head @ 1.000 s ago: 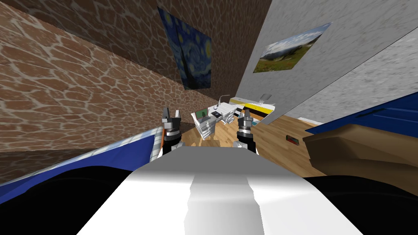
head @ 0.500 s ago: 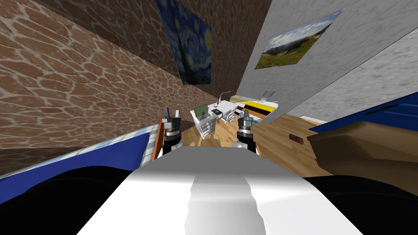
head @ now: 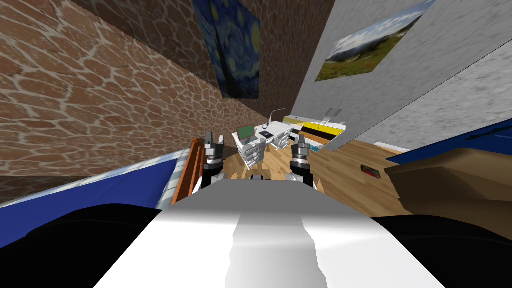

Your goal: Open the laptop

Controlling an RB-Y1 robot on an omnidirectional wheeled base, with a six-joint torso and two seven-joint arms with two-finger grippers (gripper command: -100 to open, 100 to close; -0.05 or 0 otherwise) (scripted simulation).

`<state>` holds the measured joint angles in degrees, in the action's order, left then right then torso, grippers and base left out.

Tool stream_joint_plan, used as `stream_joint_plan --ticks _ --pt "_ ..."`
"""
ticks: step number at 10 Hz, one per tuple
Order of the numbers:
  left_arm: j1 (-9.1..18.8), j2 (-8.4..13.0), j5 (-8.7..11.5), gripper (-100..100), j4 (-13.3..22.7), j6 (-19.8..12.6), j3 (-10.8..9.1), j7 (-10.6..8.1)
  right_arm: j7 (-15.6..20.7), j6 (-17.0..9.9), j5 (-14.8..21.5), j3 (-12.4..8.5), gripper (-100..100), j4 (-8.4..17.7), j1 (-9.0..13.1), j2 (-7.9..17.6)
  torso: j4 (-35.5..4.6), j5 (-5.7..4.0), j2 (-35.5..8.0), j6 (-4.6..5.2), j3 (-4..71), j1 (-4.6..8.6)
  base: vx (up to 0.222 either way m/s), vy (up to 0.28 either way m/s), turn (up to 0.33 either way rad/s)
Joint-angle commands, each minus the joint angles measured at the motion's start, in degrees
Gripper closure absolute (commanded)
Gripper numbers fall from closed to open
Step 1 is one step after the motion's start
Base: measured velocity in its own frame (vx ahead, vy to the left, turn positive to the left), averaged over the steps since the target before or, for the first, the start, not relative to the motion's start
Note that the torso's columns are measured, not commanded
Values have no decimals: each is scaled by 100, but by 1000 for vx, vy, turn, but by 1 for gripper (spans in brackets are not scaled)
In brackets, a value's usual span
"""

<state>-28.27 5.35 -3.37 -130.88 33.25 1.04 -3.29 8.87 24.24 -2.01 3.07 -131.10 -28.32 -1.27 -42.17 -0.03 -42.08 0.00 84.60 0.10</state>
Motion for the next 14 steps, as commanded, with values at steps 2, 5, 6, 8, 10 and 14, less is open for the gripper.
stream_joint_plan --ticks 2,5,6,8,10,14 --pt "421 242 -187 -100 481 -357 -108 -52 0 0 0 0 0 0 0 0 -10 2 -20 0 -3 -7 52 -58 44" --pt "859 347 -373 -100 935 -710 -217 -96 0 0 0 0 0 0 0 0 -11 3 -20 0 -3 -11 63 -58 63" --pt "869 347 -373 -100 946 -710 -217 -96 0 0 0 0 0 0 0 0 -10 3 -18 0 -1 -11 44 -36 31" --pt "1200 397 -512 -100 1284 -969 -297 -129 0 0 0 0 0 0 0 0 -12 4 -24 0 -5 -14 55 -41 56" --pt "1516 439 -659 -100 1643 -1241 -382 -164 0 0 0 0 0 0 0 0 -9 1 -13 0 2 -3 73 -80 87" --pt "2114 506 -892 -100 2229 -1686 -518 -220 0 0 0 0 0 0 0 0 -11 4 -20 -1 -2 -15 77 -75 65"
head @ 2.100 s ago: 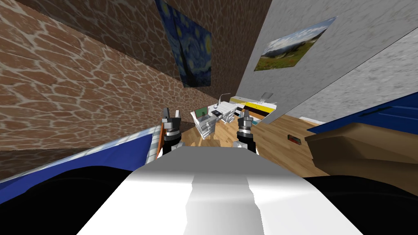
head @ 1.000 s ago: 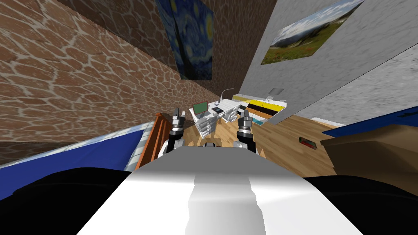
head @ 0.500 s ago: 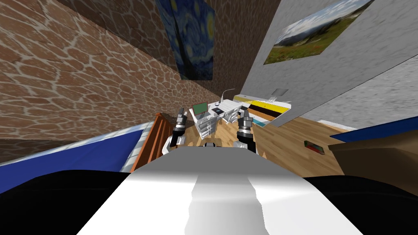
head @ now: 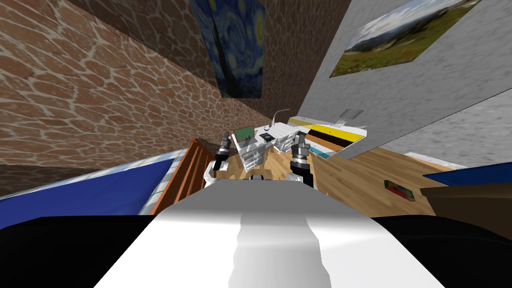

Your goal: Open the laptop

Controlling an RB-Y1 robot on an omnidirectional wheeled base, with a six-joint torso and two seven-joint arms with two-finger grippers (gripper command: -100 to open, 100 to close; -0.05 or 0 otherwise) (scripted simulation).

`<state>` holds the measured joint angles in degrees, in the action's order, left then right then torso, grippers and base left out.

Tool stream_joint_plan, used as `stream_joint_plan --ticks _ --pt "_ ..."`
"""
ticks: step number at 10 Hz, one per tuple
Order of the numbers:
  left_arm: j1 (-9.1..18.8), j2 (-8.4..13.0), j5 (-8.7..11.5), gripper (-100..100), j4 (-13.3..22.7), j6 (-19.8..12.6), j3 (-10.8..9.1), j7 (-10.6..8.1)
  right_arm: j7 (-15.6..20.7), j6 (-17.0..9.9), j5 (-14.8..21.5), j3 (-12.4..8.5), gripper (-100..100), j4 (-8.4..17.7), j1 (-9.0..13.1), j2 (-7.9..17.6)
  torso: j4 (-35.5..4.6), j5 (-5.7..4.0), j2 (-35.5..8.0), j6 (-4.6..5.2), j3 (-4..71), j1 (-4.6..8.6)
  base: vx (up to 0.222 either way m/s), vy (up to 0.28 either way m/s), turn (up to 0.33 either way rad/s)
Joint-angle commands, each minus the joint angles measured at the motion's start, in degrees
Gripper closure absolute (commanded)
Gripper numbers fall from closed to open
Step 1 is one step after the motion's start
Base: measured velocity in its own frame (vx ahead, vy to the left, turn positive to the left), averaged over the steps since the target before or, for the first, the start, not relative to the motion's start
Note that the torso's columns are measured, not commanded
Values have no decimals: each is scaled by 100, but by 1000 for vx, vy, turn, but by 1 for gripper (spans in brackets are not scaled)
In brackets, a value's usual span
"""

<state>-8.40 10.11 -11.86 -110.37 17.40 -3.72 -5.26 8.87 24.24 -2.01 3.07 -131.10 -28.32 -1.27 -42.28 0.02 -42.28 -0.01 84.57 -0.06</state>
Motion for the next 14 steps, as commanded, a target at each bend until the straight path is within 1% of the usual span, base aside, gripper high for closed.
stream_joint_plan --ticks 1,2,3,5,6,7,8,9,10,11,13,14 --pt "321 54 -122 -100 388 -255 -88 -41 0 0 0 0 0 0 1 0 -3 1 -12 1 -7 -6 38 -49 52" --pt "517 80 -202 -100 539 -411 -135 -60 0 0 0 0 0 0 1 0 -4 1 -13 0 -9 -1 65 -74 78" --pt "518 80 -202 -100 604 -411 -135 -60 0 0 0 0 0 0 0 0 -1 -3 0 1 -1 11 49 -54 29" --pt "908 137 -364 -100 982 -730 -230 -98 0 0 0 0 0 0 1 0 -1 0 -1 0 -1 0 50 -49 79" --pt "920 137 -364 -100 1059 -730 -230 -98 0 0 0 0 0 0 0 0 0 -1 3 0 2 5 42 -46 19" --pt "1124 169 -445 -100 1276 -893 -278 -116 0 0 0 0 0 0 1 0 0 -1 -2 2 -1 5 52 -56 38" --pt "1124 169 -445 -100 1295 -893 -278 -116 0 0 0 0 0 0 1 0 0 -3 1 1 0 10 45 -49 36" --pt "1329 205 -525 -100 1537 -1057 -326 -135 0 0 0 0 0 0 1 0 0 -2 -3 0 -2 5 35 -55 55" --pt "1534 243 -606 -100 1689 -1222 -374 -153 0 0 0 0 0 0 1 0 -2 -2 -4 0 -3 6 60 -85 89" --pt "1534 243 -606 -100 1782 -1222 -374 -153 0 0 0 0 0 0 0 0 0 -4 4 0 2 14 55 -62 34" --pt "1938 328 -764 -100 2161 -1550 -468 -189 0 0 0 0 0 0 1 0 0 0 -1 0 -1 -1 56 -57 66" --pt "1942 328 -764 -100 2278 -1550 -468 -189 0 0 0 0 0 0 0 0 0 -1 3 0 2 5 45 -49 31"
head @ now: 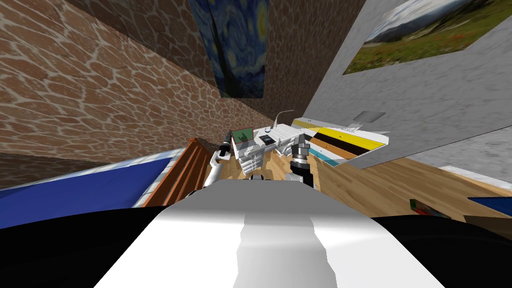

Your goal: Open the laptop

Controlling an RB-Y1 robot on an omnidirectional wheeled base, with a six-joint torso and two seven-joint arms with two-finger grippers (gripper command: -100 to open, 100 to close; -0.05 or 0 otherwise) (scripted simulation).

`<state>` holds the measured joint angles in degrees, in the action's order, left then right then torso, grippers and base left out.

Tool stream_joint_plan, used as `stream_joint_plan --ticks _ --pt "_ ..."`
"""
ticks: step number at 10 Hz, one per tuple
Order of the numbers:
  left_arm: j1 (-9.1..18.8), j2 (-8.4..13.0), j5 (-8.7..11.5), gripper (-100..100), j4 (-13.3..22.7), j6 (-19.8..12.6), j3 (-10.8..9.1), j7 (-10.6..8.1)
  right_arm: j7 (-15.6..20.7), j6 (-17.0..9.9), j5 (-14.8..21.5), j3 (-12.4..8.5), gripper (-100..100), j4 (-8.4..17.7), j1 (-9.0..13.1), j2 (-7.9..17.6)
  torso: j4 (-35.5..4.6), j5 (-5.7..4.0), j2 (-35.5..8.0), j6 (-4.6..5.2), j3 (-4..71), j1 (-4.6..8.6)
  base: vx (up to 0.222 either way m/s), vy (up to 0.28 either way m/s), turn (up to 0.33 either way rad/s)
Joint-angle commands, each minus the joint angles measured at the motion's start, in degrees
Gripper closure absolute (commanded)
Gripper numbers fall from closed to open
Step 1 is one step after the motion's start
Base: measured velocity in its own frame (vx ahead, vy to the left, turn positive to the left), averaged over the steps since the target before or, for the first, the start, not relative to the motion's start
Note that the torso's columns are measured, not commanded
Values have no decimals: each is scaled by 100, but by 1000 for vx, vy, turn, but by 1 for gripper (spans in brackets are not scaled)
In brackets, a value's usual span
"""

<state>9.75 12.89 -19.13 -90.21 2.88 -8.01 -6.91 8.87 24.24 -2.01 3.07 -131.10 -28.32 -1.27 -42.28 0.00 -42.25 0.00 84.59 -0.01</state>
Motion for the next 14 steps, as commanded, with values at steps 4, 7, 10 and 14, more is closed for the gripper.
stream_joint_plan --ticks 4,7,10,14 --pt "714 191 -264 -100 895 -570 -174 -74 0 0 0 0 0 0 1 0 -2 -1 -7 0 -4 3 42 -56 55" --pt "1073 281 -403 -100 1362 -859 -256 -106 0 0 0 0 0 0 0 0 -1 1 -5 0 -2 -6 43 -53 46" --pt "1536 403 -584 -100 1971 -1231 -364 -147 0 0 0 0 0 0 0 0 0 -2 -1 1 0 6 56 -77 64" --pt "1964 549 -752 -100 2488 -1573 -463 -185 0 0 0 0 0 0 1 0 -3 1 -11 0 -6 -5 40 -56 44"
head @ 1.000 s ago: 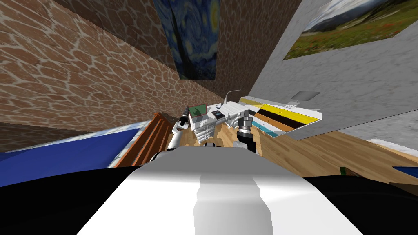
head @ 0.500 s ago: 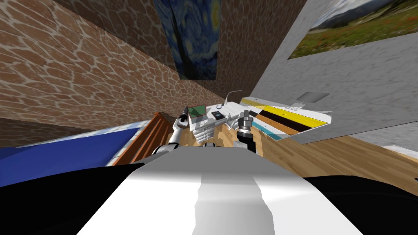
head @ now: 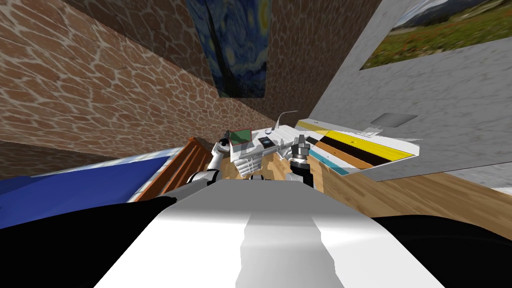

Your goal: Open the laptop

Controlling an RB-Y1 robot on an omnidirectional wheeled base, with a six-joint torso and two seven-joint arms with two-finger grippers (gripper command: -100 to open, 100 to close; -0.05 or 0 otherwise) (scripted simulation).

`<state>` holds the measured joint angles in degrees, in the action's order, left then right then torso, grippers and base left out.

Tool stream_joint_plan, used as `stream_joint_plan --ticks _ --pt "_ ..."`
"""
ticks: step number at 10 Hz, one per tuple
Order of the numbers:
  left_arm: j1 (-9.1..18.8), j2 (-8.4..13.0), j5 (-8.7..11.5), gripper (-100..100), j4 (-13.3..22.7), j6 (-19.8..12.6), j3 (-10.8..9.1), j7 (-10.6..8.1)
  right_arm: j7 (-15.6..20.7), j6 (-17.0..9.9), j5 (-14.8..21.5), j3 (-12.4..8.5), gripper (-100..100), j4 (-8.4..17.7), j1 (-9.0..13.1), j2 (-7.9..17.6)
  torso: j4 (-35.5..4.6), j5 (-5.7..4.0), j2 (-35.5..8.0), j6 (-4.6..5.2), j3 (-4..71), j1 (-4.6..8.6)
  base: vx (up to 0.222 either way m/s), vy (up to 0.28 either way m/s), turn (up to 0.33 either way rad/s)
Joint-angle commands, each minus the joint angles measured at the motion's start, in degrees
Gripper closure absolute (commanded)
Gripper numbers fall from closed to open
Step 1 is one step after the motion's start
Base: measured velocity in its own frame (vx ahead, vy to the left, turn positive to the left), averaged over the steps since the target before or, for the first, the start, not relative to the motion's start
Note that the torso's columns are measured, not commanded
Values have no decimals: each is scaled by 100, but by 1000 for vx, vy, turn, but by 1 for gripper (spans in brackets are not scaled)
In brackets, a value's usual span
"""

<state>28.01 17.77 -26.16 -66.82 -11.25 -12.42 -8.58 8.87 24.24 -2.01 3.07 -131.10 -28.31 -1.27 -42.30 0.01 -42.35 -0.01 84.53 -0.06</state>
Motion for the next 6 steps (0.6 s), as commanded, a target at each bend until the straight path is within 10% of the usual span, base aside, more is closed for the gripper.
stream_joint_plan --ticks 1,3,4,6 --pt "256 110 -97 -100 286 -255 -51 -29 0 0 0 0 0 0 0 0 0 0 0 0 0 0 32 -39 47" --pt "207 61 -103 -100 236 -192 -58 -21 0 0 0 0 0 0 0 0 2 0 3 1 2 -1 8 -9 6" --pt "205 60 -102 100 234 -190 -57 -21 0 0 0 0 0 0 0 0 0 1 1 0 0 -2 5 -1 -8" --pt "108 -93 -128 100 221 222 -276 152 0 0 0 0 0 0 0 0 18 10 13 -7 8 -1 16 -19 20"
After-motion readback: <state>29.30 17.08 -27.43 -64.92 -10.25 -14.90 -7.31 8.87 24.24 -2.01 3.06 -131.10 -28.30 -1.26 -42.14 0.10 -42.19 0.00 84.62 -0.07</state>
